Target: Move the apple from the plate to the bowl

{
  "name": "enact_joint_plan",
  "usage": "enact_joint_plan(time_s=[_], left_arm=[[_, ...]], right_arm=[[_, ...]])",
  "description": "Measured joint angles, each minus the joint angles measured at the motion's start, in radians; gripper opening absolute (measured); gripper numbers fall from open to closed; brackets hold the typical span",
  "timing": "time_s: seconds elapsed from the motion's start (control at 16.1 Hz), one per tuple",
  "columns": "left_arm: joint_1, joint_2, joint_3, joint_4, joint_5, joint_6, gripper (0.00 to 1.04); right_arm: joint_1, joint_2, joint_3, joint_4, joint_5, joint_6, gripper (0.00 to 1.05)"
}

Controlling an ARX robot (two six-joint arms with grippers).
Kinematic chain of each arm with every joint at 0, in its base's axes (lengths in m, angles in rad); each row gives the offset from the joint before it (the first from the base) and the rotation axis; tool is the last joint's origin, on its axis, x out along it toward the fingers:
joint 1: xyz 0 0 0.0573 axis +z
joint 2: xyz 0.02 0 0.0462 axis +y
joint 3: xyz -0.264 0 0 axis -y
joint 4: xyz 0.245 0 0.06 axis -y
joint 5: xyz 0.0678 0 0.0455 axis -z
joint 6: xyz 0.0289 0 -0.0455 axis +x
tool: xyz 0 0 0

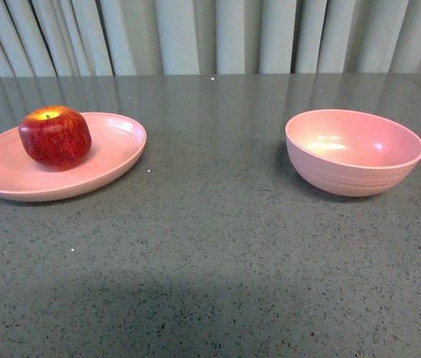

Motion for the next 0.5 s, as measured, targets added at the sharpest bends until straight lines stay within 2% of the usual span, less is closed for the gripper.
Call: enact_joint_plan(time_s=[0.5], left_arm=[[0.000, 0.000, 0.000, 0.000, 0.000, 0.000, 0.98]], right_arm=[[0.000, 0.000, 0.000, 0.000, 0.000, 0.000, 0.98]])
